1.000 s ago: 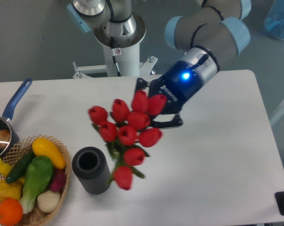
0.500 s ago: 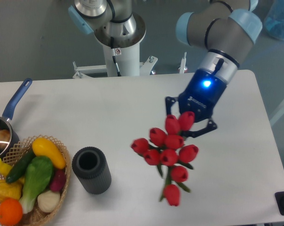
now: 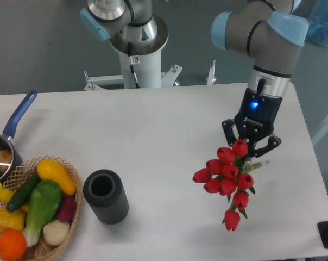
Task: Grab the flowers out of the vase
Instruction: 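Carry the held tulips away from the vase over the table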
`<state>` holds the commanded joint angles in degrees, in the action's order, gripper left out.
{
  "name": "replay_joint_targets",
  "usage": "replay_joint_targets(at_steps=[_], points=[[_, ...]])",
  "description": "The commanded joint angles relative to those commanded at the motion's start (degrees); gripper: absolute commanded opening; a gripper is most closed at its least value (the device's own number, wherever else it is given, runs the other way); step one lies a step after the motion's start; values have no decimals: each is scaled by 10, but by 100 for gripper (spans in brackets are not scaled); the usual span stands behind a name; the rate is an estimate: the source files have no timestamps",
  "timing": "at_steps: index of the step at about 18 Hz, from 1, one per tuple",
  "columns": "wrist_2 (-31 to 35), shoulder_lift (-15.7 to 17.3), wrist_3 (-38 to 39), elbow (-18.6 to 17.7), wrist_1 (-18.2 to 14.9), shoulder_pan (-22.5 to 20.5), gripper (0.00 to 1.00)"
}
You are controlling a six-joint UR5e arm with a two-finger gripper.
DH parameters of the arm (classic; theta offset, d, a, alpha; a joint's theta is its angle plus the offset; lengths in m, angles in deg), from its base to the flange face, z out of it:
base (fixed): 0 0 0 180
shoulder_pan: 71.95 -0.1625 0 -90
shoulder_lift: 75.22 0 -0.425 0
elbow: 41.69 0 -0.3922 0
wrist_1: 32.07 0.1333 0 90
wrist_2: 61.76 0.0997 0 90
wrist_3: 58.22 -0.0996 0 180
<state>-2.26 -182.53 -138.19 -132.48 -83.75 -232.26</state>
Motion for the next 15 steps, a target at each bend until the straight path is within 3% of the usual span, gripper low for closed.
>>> replay_joint_targets(at_steps=[2,6,15], points=[[3,-2,-15,2,-1,-1,0],[106,-10,-15,11,-4,9,0],[261,-10,-13,18,-29,63,3]])
